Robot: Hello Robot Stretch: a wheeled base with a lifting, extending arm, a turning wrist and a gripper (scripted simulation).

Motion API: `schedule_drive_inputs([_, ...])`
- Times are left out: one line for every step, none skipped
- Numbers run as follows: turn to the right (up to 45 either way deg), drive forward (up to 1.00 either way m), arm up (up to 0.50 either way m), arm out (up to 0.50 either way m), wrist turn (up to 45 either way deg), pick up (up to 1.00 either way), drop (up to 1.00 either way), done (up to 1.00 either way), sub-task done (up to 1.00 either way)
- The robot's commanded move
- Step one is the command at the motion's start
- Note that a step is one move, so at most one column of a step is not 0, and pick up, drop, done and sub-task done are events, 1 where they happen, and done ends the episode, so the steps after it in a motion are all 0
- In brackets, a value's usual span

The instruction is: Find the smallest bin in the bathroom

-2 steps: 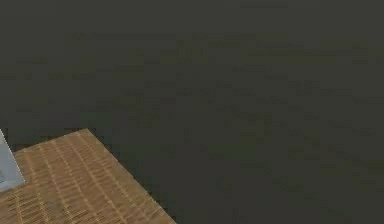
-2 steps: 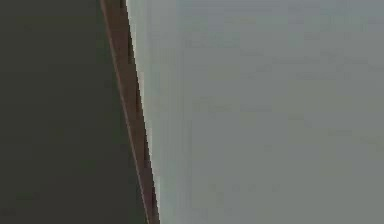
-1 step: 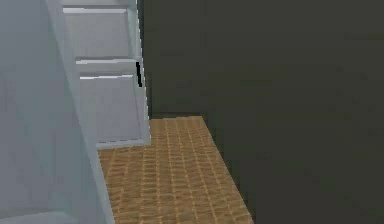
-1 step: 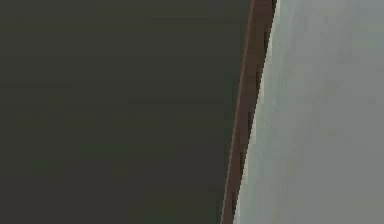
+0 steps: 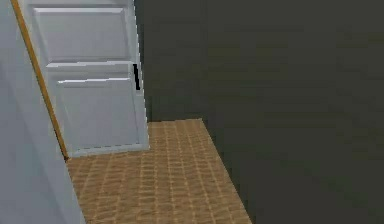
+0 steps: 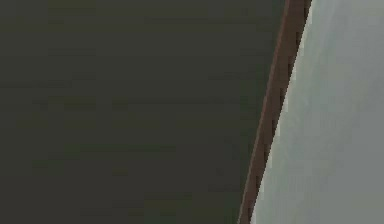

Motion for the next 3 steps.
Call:
schedule_drive_inputs([45.0, 0.00, 0.00, 0.00, 0.0, 0.00, 0.00, 0.00, 0.00])
schedule_drive_inputs([45.0, 0.00, 0.00, 0.00, 0.0, 0.00, 0.00, 0.00, 0.00])
schedule_drive_inputs([21.0, 0.00, 0.00, 0.00, 0.0, 0.00, 0.00, 0.00, 0.00])
